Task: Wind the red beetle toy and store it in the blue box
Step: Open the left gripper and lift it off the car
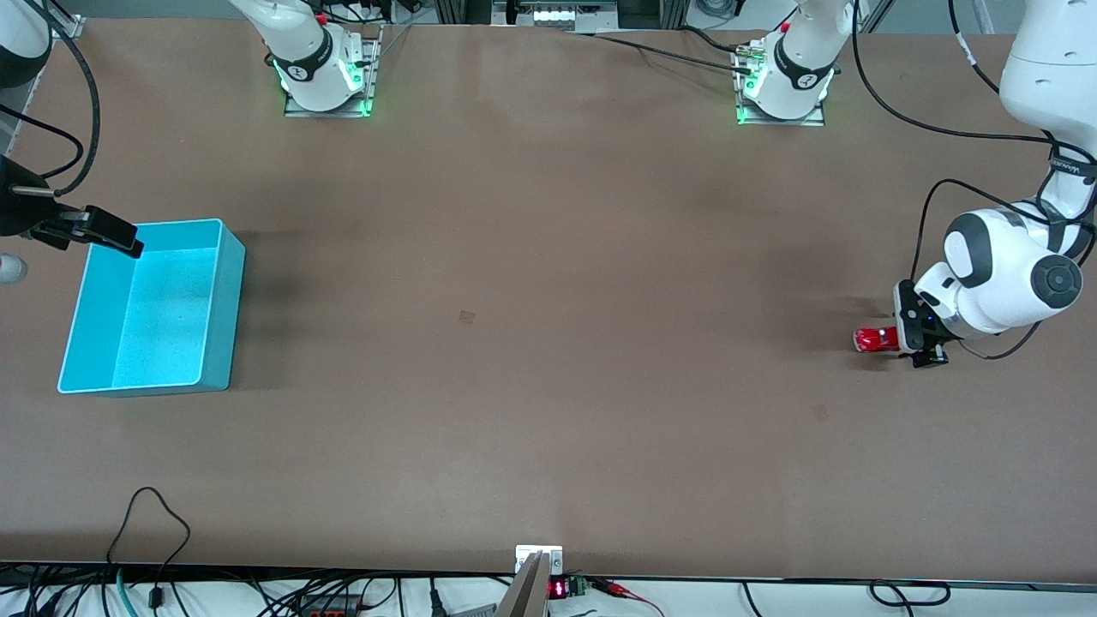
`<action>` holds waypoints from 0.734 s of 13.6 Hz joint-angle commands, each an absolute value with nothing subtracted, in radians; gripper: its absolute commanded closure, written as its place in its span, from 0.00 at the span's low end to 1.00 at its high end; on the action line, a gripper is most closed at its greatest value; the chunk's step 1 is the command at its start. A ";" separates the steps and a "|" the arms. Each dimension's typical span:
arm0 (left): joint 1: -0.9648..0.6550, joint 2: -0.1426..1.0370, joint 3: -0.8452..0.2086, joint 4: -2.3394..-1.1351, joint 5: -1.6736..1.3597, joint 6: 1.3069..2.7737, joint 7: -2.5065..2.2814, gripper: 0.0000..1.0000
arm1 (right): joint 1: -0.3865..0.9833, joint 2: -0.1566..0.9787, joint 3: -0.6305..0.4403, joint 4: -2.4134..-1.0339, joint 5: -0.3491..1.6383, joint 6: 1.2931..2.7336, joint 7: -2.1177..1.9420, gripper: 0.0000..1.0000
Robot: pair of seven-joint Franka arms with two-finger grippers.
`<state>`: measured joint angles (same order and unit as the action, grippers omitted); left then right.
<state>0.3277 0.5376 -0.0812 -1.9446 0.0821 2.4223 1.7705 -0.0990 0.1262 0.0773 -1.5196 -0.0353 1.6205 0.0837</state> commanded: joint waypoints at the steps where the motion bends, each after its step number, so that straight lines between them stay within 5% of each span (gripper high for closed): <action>1: 0.324 0.447 -0.124 -1.885 0.081 2.269 1.786 0.00 | -0.101 0.129 0.078 -1.508 -0.028 1.617 0.080 0.00; 10: 0.230 0.339 -0.147 -1.878 -0.067 2.224 1.731 0.00 | -0.101 0.130 0.078 -1.508 -0.028 1.617 0.080 0.00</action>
<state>0.2516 0.3584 -0.1496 -1.8721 -0.0223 2.2381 1.7557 -0.0991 0.1263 0.0772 -1.5196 -0.0353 1.6208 0.0835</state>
